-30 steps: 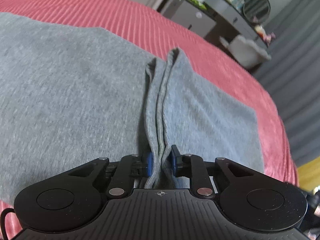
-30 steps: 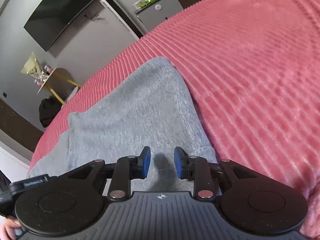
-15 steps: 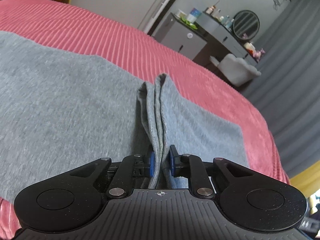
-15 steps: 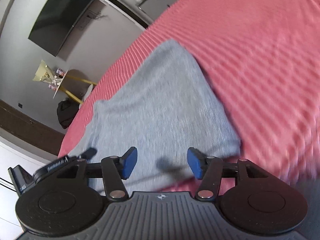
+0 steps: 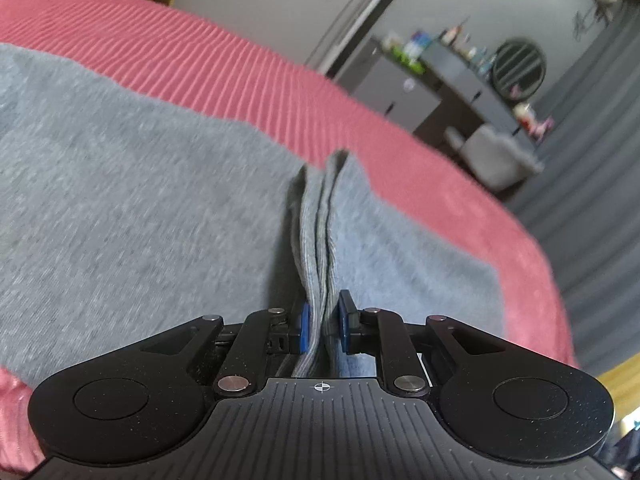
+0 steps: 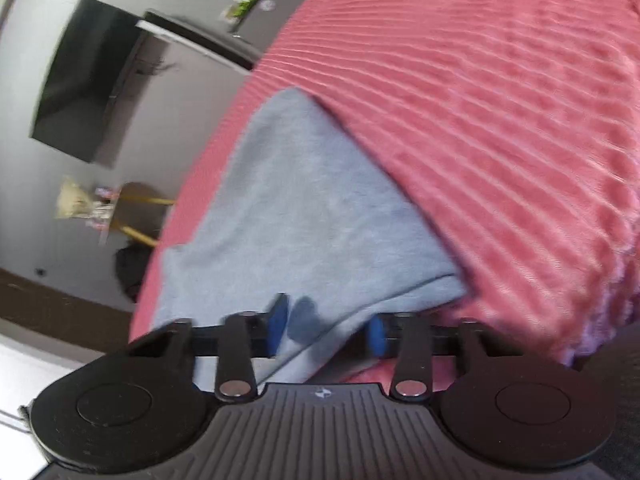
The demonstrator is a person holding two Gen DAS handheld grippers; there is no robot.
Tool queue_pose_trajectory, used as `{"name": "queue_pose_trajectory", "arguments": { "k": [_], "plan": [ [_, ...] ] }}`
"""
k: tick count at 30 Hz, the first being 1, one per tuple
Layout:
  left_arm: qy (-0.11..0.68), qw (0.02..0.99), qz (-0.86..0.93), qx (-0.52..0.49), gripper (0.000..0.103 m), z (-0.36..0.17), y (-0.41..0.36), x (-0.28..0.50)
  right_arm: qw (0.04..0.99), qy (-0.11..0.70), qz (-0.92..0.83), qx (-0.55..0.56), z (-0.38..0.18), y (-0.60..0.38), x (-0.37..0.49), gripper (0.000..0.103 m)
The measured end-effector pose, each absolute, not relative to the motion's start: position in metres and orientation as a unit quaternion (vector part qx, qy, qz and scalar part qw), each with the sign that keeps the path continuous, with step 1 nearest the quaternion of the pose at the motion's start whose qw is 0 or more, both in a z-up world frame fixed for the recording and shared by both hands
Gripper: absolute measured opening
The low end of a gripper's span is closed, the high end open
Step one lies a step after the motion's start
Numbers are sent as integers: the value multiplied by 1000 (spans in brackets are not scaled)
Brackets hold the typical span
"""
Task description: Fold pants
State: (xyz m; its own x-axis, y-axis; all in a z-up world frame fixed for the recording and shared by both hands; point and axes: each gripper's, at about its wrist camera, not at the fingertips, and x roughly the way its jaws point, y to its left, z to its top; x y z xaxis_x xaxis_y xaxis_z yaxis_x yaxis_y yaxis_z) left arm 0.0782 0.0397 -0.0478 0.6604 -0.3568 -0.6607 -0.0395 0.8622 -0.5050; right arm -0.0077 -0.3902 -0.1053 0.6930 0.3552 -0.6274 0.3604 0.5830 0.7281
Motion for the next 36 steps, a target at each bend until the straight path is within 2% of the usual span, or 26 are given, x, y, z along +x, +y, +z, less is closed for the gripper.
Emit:
{"name": "queue_pose_trajectory", "arguments": {
  "k": [4, 7, 9, 12, 15, 21, 24, 29, 34, 36],
  "plan": [
    [415, 874, -80, -241, 18, -54, 39, 80, 823, 425, -13, 377, -91, -377, -3, 13],
    [406, 883, -55, -230, 19, -52, 43, 79, 847, 431, 16, 311, -68, -367, -4, 22],
    [406, 887, -19, -220, 36, -54, 48, 80, 853, 426, 55, 296, -54, -375, -11, 24],
    [412, 876, 5, -250, 38, -57, 59, 84, 864, 397, 111, 290, -33, -384, -19, 24],
    [407, 874, 1, -265, 39, -56, 62, 83, 900, 359, 92, 232, -18, -381, -13, 27],
    [377, 896, -17, -235, 45, -46, 50, 77, 926, 355, 37, 123, -58, -354, 42, 26],
    [370, 900, -32, -227, 46, -40, 45, 84, 916, 380, 9, 131, -96, -348, 57, 26],
    [355, 916, -70, -176, 53, -28, 18, 117, 930, 346, 4, 122, -98, -346, 56, 28],
    [364, 925, -46, -101, 53, -44, -12, 156, 937, 335, 14, 101, -96, -339, 54, 42],
    [385, 920, -20, -72, 58, -58, -17, 173, 939, 332, 17, 93, -95, -336, 55, 45]
  ]
}}
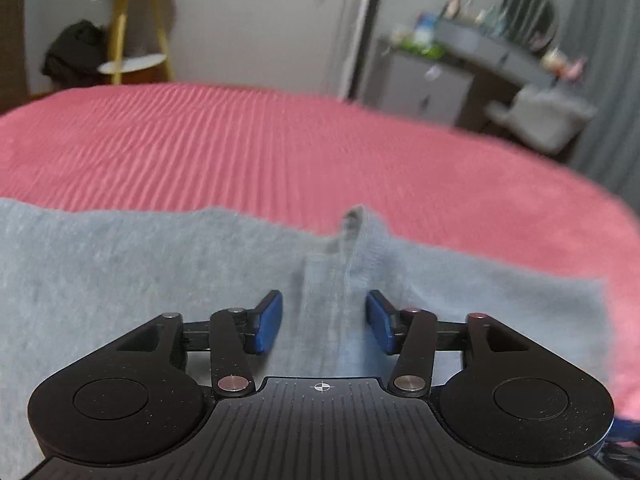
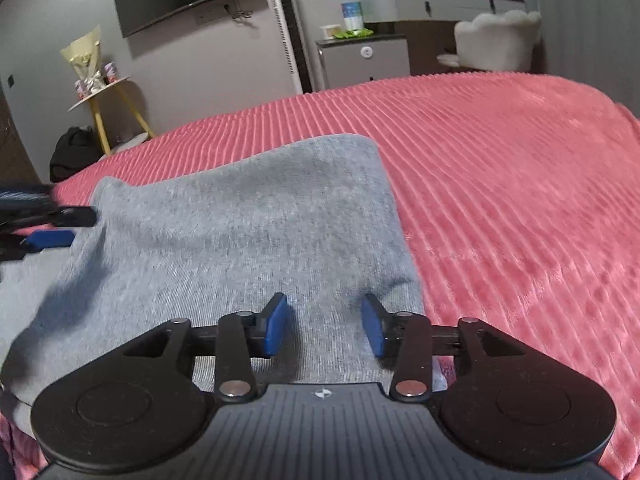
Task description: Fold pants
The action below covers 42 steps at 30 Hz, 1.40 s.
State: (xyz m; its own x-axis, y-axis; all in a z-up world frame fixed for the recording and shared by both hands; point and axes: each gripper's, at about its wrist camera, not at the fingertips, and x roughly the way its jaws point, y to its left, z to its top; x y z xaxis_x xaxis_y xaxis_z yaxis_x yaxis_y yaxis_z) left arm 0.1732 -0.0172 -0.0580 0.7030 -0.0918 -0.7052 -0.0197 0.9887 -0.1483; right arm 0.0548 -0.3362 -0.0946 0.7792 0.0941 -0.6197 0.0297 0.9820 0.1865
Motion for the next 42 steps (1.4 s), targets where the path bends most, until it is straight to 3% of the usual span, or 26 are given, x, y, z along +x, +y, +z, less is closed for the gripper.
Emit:
{"name": "queue_pose_trajectory", "arguments": {
  "k": [9, 24, 28, 34, 36, 38, 42],
  "plan": [
    [384, 922, -17, -41, 60, -57, -26, 162, 940, 326, 39, 94, -96, -336, 62, 66],
    [397, 916, 7, -63, 65, -49, -1, 139, 942, 327, 36, 61, -98, -333, 62, 69],
    [409, 908, 71, -59, 59, -49, 23, 125, 942, 328, 40, 56, -99, -330, 63, 75],
    [369, 888, 105, -255, 63, -36, 118, 68, 939, 337, 59, 45, -101, -325, 64, 97],
    [334, 888, 121, -292, 67, -30, 151, 43, 938, 340, 60, 39, -101, -322, 64, 99],
    [309, 886, 144, -315, 79, -31, 181, 20, 937, 340, 61, 41, -101, -322, 64, 99],
    [295, 848, 203, -392, 72, -49, 237, -11, 937, 336, 67, 66, -100, -330, 65, 99]
  ]
}}
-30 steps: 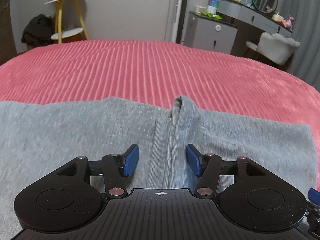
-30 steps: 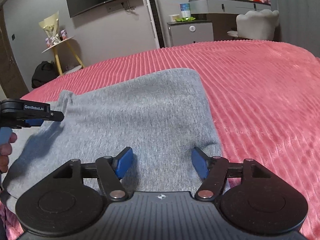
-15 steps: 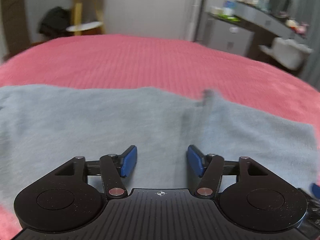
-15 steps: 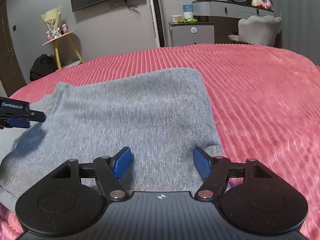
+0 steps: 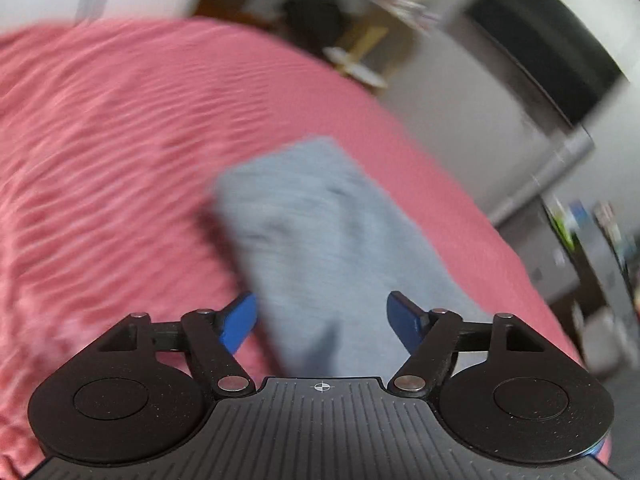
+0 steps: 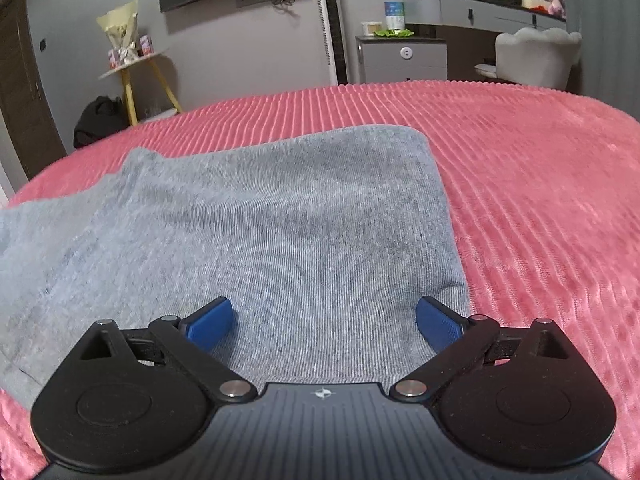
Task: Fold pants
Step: 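Grasp the grey pants cuff with the left gripper and lift it toward the waistband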
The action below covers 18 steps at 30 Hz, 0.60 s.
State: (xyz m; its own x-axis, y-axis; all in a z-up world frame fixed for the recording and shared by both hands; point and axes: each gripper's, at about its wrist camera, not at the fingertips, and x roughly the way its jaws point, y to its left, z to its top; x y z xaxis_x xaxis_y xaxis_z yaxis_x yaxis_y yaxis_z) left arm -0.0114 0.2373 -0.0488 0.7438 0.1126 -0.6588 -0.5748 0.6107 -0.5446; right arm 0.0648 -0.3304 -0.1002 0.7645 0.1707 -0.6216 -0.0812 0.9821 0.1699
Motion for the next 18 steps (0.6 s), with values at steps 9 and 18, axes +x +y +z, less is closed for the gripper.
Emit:
{"name": "queue_pose_trajectory", "arguments": {
  "k": [9, 18],
  "plan": [
    [298, 802, 169, -490, 61, -103, 287, 12, 936, 341, 64, 61, -99, -329, 66, 99],
    [280, 825, 172, -460, 34, -103, 286, 34, 937, 338, 61, 61, -100, -328, 68, 99]
  ]
}}
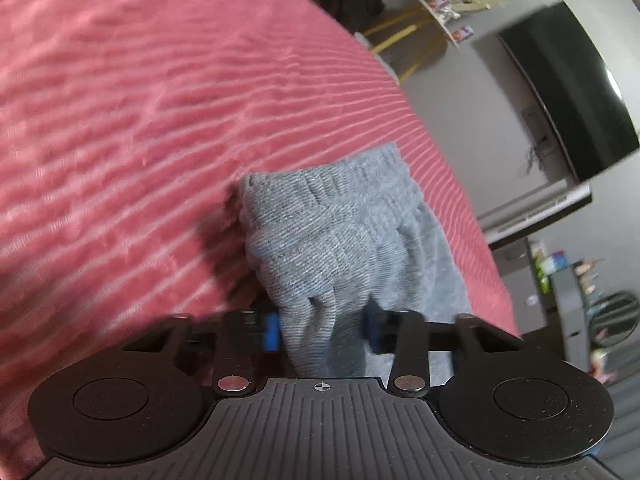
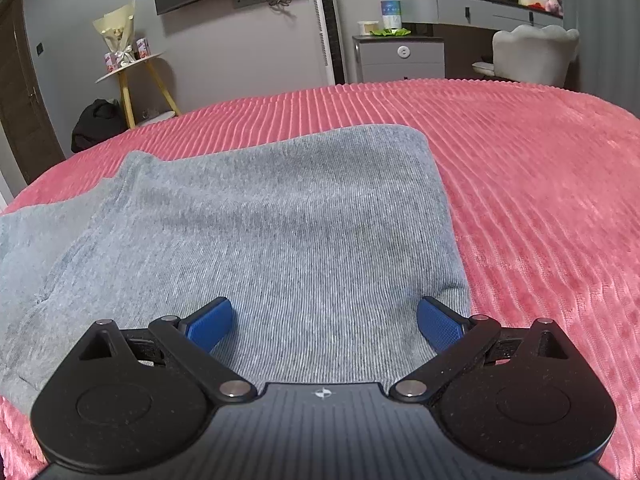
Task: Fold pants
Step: 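Grasp the grey pants cuff with the left gripper and lift it toward the waistband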
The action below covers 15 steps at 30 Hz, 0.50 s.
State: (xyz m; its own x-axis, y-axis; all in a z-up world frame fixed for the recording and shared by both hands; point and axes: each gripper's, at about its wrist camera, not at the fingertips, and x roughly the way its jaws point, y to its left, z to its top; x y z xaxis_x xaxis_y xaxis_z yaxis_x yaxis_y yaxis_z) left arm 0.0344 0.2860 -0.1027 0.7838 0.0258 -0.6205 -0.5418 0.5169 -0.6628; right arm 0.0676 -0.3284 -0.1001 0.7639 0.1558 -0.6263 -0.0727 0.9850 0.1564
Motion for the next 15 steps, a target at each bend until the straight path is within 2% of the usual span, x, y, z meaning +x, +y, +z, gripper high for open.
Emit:
{"name": "queue_pose_trajectory", "arguments": {
  "k": [3, 8, 10, 15],
  "plan": [
    [275, 858, 175, -396, 24, -82, 272, 35, 937, 336, 63, 74, -99, -332, 67, 99],
    [246, 922, 148, -262, 21, -27, 224, 36, 936, 328, 63, 108, -95, -342, 64, 97],
    [235, 942, 127, -203, 20, -6, 195, 36, 937, 324, 50, 120, -91, -345, 60, 85],
    [217, 970, 12, -106, 18, 36, 99, 36, 929, 322, 49, 175, -79, -356, 43, 68]
  ]
}}
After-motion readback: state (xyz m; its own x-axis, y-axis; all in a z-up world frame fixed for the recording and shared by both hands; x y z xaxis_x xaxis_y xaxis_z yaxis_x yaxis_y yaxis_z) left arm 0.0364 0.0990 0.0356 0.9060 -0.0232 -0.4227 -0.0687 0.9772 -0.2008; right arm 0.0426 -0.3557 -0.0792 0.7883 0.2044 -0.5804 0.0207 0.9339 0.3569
